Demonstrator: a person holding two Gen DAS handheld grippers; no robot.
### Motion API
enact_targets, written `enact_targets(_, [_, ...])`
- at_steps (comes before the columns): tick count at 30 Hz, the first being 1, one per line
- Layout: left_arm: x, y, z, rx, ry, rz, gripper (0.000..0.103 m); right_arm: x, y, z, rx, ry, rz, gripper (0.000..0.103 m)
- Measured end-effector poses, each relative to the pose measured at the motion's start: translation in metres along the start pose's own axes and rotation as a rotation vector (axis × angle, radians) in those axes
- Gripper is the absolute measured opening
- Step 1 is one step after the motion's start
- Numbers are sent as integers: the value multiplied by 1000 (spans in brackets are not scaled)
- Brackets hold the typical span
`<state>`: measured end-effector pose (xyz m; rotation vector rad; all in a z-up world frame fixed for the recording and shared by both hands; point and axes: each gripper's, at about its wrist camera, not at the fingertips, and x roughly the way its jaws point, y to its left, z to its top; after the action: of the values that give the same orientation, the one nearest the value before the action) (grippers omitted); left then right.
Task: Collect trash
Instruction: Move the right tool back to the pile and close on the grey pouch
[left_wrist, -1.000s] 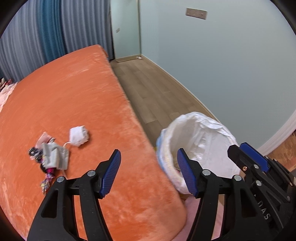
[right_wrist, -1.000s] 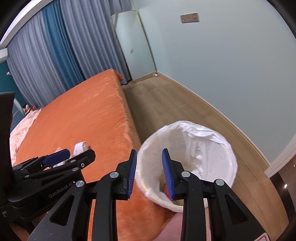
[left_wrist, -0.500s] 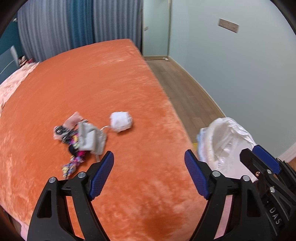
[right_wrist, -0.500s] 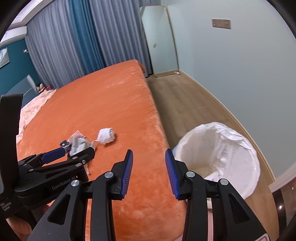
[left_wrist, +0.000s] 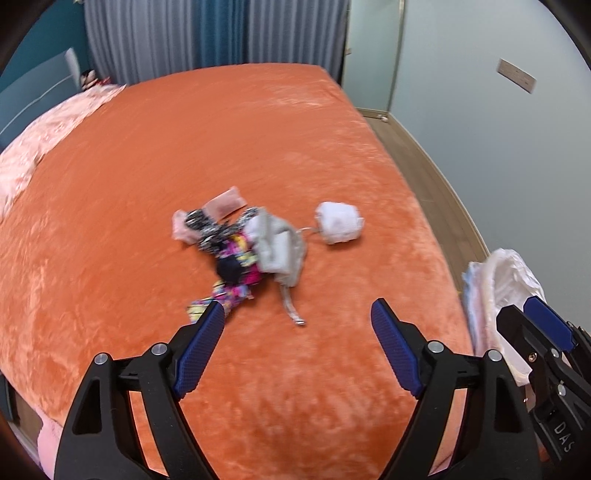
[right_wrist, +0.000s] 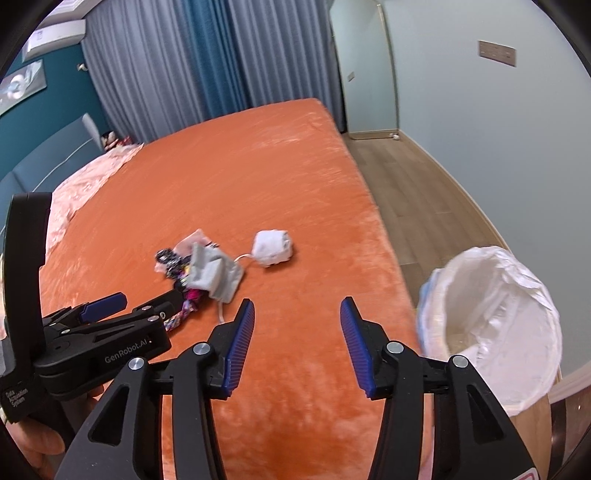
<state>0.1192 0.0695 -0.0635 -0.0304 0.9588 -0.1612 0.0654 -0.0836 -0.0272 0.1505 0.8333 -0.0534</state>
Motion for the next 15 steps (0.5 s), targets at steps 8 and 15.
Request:
enact_targets(8, [20,59,0,-115,36,38,78,46,43,6,-46,65,61,48])
enact_targets(15, [39,106,2,-190,67,77,78,97,80,15,-75,114,106,48])
